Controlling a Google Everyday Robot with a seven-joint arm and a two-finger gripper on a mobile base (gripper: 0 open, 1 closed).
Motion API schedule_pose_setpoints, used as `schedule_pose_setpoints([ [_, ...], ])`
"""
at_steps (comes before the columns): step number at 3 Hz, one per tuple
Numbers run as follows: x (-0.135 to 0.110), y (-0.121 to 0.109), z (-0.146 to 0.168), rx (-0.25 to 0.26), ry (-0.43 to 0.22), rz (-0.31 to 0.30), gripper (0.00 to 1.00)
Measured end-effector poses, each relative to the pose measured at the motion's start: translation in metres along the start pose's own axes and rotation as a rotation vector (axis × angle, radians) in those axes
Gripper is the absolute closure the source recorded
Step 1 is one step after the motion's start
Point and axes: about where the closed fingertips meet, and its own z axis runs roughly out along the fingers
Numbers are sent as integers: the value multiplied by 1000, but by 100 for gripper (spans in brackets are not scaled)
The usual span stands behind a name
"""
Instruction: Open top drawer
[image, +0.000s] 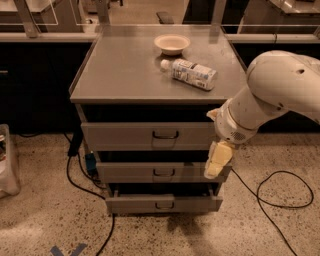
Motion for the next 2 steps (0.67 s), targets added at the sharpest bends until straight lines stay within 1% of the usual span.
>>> schedule_pose_setpoints([
  [1, -16, -9, 31, 2, -52, -25, 0],
  [2, -27, -19, 59, 19, -79, -38, 0],
])
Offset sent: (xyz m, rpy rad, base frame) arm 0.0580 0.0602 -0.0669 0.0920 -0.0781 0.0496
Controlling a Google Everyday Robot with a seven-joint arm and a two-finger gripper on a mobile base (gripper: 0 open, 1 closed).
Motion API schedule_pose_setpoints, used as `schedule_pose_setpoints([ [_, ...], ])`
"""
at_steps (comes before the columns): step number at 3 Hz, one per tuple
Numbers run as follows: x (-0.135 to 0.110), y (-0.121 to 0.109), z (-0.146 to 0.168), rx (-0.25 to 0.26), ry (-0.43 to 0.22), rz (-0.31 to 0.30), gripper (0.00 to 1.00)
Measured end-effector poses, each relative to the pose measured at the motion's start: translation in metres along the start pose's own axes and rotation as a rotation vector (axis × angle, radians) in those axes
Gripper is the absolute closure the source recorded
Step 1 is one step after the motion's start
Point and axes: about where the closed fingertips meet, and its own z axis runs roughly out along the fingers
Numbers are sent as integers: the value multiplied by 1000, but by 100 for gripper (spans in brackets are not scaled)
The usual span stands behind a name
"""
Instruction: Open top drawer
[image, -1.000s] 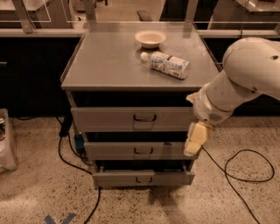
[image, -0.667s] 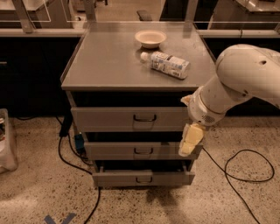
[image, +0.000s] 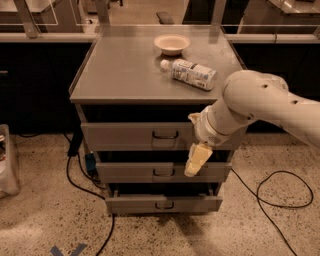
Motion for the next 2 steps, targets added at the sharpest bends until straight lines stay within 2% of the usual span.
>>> schedule_pose_setpoints([
  [2, -5, -5, 62, -15, -11, 11, 0],
])
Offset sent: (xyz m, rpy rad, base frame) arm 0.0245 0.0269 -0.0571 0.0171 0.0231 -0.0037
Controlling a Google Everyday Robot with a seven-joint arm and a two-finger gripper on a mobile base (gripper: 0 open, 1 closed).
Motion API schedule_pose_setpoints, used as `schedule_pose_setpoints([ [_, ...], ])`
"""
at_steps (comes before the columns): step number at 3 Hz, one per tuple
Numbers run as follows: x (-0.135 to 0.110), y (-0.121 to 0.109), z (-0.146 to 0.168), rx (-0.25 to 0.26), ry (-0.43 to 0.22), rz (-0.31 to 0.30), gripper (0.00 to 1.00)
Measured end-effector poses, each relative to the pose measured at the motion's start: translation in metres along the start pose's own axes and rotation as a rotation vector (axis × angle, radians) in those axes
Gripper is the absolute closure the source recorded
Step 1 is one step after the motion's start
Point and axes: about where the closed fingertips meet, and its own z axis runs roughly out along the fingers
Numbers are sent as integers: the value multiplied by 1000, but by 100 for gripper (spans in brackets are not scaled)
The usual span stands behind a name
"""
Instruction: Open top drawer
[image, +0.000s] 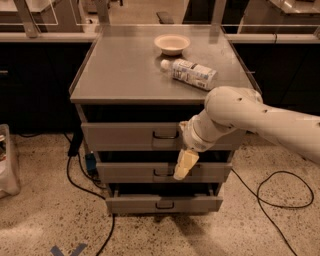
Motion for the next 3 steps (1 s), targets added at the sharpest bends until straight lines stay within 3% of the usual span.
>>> schedule_pose_setpoints([
  [2, -1, -3, 0, 12, 4, -3, 0],
  [3, -4, -21, -2, 45, 17, -33, 0],
])
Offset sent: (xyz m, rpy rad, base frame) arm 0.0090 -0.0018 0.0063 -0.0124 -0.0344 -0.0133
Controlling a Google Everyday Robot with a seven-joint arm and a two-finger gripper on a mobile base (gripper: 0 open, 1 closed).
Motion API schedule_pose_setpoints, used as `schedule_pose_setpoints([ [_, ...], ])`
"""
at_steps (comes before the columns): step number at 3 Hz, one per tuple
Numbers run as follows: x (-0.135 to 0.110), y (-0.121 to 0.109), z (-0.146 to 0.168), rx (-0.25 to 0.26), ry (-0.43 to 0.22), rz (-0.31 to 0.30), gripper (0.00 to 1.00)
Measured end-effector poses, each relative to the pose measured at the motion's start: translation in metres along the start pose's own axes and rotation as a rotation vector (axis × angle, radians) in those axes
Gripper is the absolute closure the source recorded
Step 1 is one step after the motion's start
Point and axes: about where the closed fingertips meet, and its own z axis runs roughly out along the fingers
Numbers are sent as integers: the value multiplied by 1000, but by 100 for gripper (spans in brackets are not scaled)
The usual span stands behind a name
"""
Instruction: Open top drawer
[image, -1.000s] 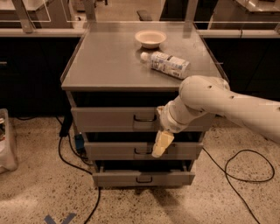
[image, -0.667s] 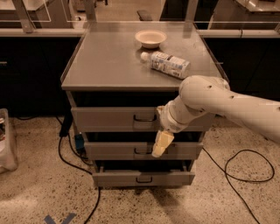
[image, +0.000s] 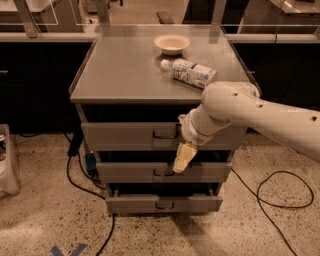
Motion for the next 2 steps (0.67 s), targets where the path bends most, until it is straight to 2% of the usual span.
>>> schedule_pose_setpoints([
  [1, 3, -13, 14, -29, 0, 10, 0],
  [2, 7, -11, 53, -170, -33, 63, 0],
])
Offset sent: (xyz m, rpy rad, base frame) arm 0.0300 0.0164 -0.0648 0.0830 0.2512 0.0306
